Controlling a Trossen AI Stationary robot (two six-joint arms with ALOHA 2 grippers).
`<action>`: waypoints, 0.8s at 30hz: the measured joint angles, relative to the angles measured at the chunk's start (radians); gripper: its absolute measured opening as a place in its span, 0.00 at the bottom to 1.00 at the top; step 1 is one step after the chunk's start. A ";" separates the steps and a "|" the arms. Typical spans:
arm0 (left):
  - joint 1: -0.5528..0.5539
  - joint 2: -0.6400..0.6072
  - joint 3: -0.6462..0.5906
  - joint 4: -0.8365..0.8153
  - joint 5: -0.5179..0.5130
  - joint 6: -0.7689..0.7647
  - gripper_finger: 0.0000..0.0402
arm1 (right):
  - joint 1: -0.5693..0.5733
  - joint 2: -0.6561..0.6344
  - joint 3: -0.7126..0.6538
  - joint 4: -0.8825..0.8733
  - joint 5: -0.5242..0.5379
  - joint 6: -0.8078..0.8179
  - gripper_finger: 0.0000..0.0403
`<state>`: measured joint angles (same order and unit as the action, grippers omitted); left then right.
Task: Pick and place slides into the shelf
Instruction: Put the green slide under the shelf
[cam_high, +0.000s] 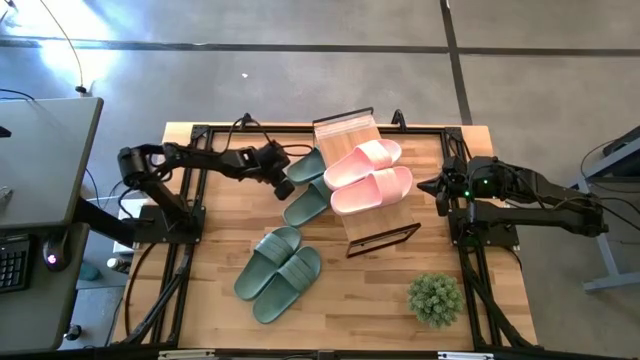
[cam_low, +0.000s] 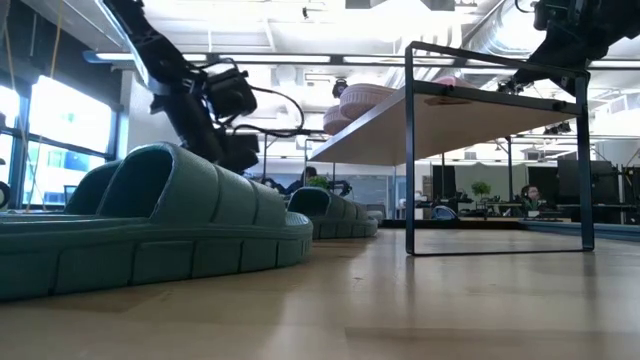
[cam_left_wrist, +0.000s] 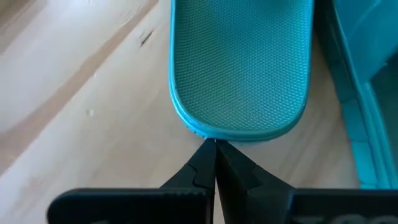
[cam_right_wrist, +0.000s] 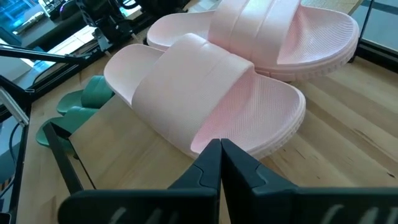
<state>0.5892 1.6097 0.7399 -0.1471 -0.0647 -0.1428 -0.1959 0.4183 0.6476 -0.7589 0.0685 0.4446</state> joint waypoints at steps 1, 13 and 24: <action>0.000 0.015 0.013 0.001 -0.003 0.006 0.00 | 0.000 0.000 0.000 0.000 0.000 0.000 0.00; 0.011 0.106 0.144 -0.005 -0.101 0.068 0.00 | 0.000 0.000 0.000 0.000 0.000 0.000 0.00; 0.040 0.106 0.150 -0.002 -0.104 0.093 0.00 | 0.000 0.000 0.000 0.000 -0.001 0.000 0.00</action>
<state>0.6291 1.7153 0.8898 -0.1492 -0.1687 -0.0493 -0.1959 0.4183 0.6476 -0.7593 0.0677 0.4446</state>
